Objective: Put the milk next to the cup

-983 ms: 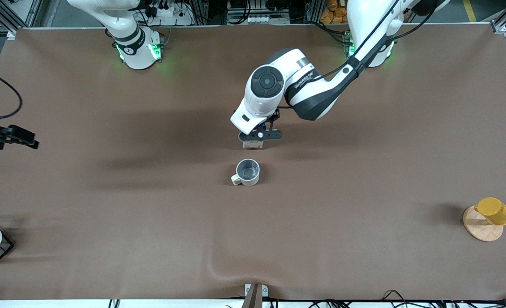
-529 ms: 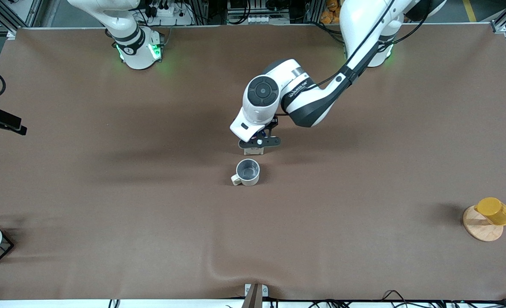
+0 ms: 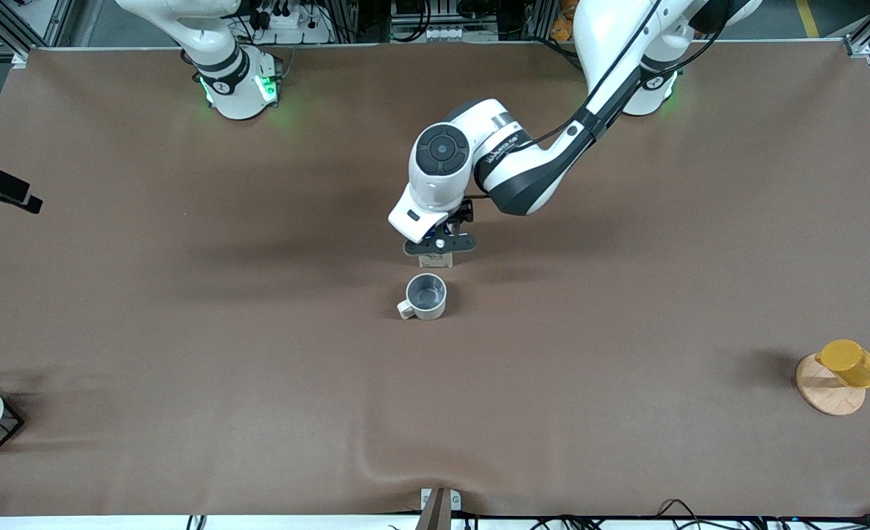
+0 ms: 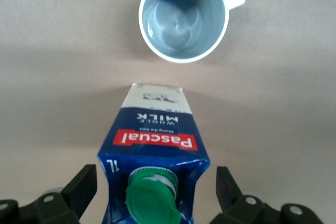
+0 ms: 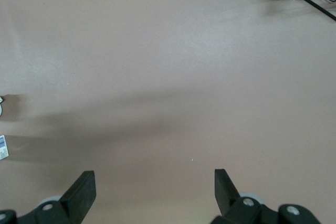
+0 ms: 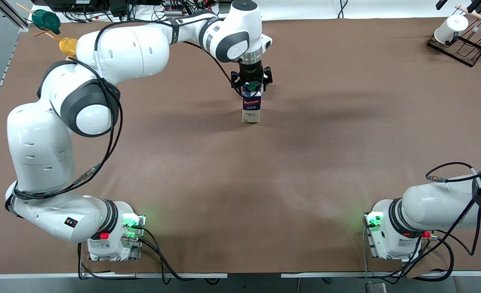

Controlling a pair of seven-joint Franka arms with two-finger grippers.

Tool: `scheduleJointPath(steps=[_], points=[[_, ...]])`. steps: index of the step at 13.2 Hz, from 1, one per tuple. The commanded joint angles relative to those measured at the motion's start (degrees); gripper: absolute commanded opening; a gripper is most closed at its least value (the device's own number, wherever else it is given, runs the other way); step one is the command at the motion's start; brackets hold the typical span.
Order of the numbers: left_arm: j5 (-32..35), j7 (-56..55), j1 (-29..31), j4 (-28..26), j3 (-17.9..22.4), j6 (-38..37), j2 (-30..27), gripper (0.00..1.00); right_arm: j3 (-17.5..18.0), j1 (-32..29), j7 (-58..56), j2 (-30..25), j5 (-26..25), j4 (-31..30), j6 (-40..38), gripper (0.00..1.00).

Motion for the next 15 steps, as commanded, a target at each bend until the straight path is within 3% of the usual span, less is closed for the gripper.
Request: scheduleJointPath(steps=[1, 4, 8, 12, 15], points=[[1.07, -1.53, 2.29, -0.23, -0.21, -1.17, -4.54, 1.00, -0.28, 0.70, -3.11, -1.87, -0.25, -0.50, -0.77, 1.00], [0.10, -1.53, 2.83, -0.32, 0.31, -8.53, -9.81, 1.00, -0.20, 1.23, -4.28, -2.65, -1.56, -0.41, -2.69, 1.00], [-3.15, 6.54, 12.75, -1.19, -0.48, -13.21, -12.90, 1.00, -0.38, 2.81, -3.57, -2.74, -2.53, -0.32, -2.97, 1.00], [1.75, 18.21, 21.45, -6.19, -0.39, -14.36, -17.10, 1.00, -0.11, 2.55, -2.27, -2.66, -2.27, 0.12, -3.32, 1.00], [2.21, 31.03, 31.10, -9.28, -0.65, -14.44, -22.21, 1.00, 2.69, 2.11, 4.42, -2.57, -2.18, 0.91, -4.02, 1.00]])
